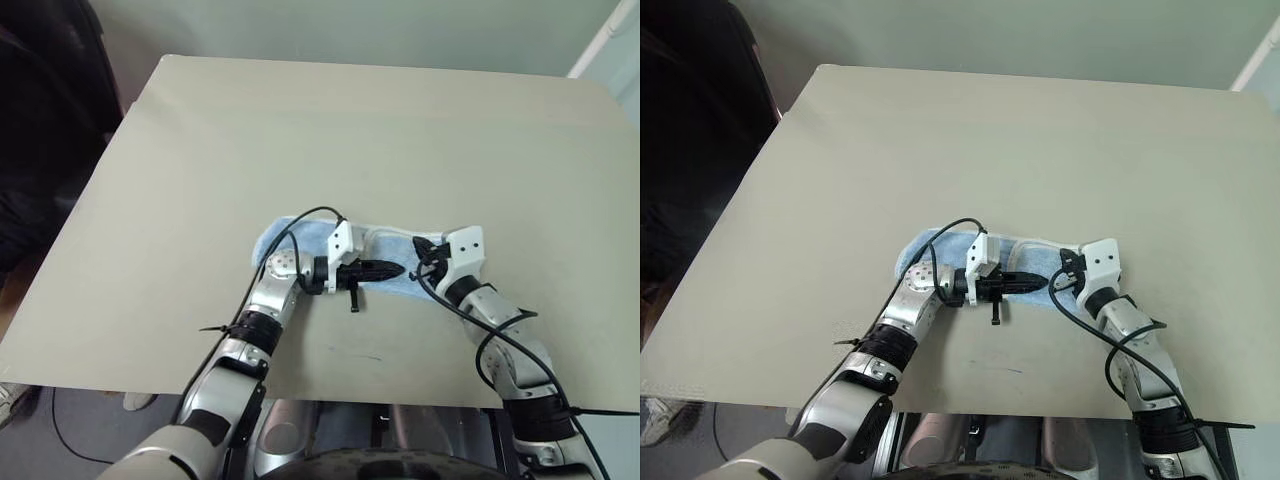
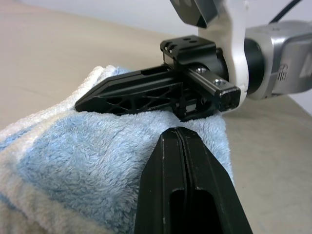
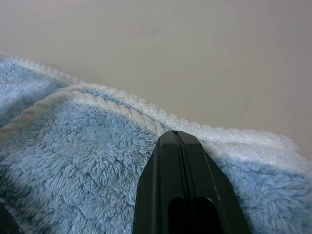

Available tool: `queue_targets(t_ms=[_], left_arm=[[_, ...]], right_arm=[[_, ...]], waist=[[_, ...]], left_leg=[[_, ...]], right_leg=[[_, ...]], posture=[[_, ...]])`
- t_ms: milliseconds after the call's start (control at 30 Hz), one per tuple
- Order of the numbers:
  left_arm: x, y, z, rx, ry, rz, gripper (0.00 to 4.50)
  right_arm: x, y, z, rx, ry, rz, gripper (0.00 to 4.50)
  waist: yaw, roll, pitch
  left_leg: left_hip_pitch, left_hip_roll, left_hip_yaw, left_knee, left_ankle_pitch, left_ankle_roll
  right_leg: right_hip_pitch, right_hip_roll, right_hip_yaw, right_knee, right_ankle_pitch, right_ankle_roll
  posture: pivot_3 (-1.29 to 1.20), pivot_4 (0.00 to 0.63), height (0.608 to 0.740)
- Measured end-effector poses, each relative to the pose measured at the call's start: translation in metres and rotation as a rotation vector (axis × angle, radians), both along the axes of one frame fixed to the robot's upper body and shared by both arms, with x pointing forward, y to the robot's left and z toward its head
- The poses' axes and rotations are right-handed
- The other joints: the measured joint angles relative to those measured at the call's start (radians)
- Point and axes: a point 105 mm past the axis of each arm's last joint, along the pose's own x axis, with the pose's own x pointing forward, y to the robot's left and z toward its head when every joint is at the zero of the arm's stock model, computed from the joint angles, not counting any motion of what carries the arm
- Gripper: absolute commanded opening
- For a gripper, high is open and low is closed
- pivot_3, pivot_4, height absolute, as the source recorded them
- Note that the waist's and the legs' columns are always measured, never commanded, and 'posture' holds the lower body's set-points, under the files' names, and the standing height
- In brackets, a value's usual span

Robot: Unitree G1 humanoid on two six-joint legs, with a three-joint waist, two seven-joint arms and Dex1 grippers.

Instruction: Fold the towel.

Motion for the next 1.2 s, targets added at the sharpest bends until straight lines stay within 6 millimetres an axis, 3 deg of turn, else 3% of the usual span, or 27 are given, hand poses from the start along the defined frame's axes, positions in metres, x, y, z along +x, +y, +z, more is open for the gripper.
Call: queue_targets(t_ms=[33, 133, 233, 367, 500, 633, 800, 900, 1067, 1200], left_arm=[[0.000, 0.001, 0.000, -0.003, 0.012, -0.002, 0.00], [-0.008, 0.009, 0.004, -0.017, 0.106, -0.058, 0.57], [-0.004, 0.021, 0.023, -0.095, 0.201, -0.033, 1.65], [0.008, 0.037, 0.065, -0.200, 0.211, 0.050, 3.11], [0.014, 0.061, 0.093, -0.225, 0.217, 0.134, 4.49], [0.026, 0.088, 0.104, -0.231, 0.214, 0.316, 4.50], [0.036, 0.139, 0.091, -0.234, 0.354, 0.597, 4.50], [0.030, 0.165, 0.078, -0.144, 0.413, 0.706, 4.50], [0.011, 0.199, 0.072, -0.127, 0.766, 0.683, 4.50], [0.006, 0.217, 0.062, -0.097, 0.903, 0.768, 4.50]], right_arm=[[0.000, 0.000, 0.000, 0.008, 0.004, 0.000, 0.02], [0.000, 0.000, 0.003, 0.043, 0.025, 0.028, 0.57], [-0.005, 0.003, 0.014, 0.081, 0.024, 0.103, 1.56], [-0.009, 0.009, 0.048, 0.127, -0.048, 0.194, 2.99], [-0.014, 0.011, 0.069, 0.112, -0.090, 0.258, 4.36], [-0.020, 0.015, 0.068, 0.101, -0.054, 0.322, 4.47], [-0.027, 0.019, 0.070, 0.079, -0.038, 0.397, 4.47], [-0.028, 0.019, 0.070, 0.068, -0.029, 0.421, 4.47], [-0.029, 0.018, 0.074, 0.029, -0.032, 0.471, 4.47], [-0.025, 0.018, 0.075, 0.031, -0.029, 0.483, 4.47]], waist=[[0.000, 0.000, 0.000], [-0.003, 0.000, 0.000], [-0.004, 0.000, 0.000], [-0.004, 0.000, 0.001], [-0.005, -0.001, 0.001], [-0.005, -0.001, 0.001], [-0.007, -0.001, 0.001], [-0.008, -0.002, 0.001], [-0.006, -0.003, 0.002], [-0.006, -0.003, 0.002]], left_leg=[[0.000, 0.000, 0.000, 0.000, 0.000, 0.000], [-0.001, 0.000, 0.000, -0.001, 0.000, -0.001], [-0.004, 0.000, 0.000, -0.003, 0.001, -0.002], [-0.003, 0.000, 0.001, -0.007, 0.009, -0.013], [-0.001, 0.000, 0.000, -0.011, 0.012, -0.010], [-0.001, 0.000, 0.000, -0.012, 0.015, -0.005], [-0.001, 0.001, 0.000, -0.012, 0.015, -0.004], [-0.001, 0.000, 0.000, -0.012, 0.014, -0.005], [0.000, 0.001, -0.001, -0.013, 0.008, -0.019], [0.000, 0.000, -0.002, -0.013, 0.009, -0.021]], right_leg=[[0.000, 0.000, 0.000, 0.000, 0.000, 0.000], [-0.001, 0.000, 0.000, -0.001, 0.000, 0.000], [-0.004, 0.000, 0.000, -0.001, 0.000, -0.002], [-0.005, 0.000, 0.000, -0.001, -0.002, -0.003], [-0.005, 0.001, 0.000, -0.001, -0.003, -0.004], [-0.005, 0.001, 0.000, -0.001, -0.005, -0.004], [-0.005, 0.001, 0.000, 0.000, -0.007, -0.005], [-0.006, 0.001, 0.000, 0.000, -0.008, -0.006], [-0.007, 0.001, -0.001, 0.003, -0.008, -0.009], [-0.007, 0.001, -0.001, 0.004, -0.007, -0.011]], posture=[[0.00, 0.150, 0.740], [0.00, 0.150, 0.740], [0.00, 0.150, 0.740], [0.00, 0.150, 0.740], [0.00, 0.150, 0.740], [0.00, 0.150, 0.740], [0.00, 0.150, 0.740], [0.00, 0.150, 0.740], [0.00, 0.150, 0.740], [0.00, 0.150, 0.740]])
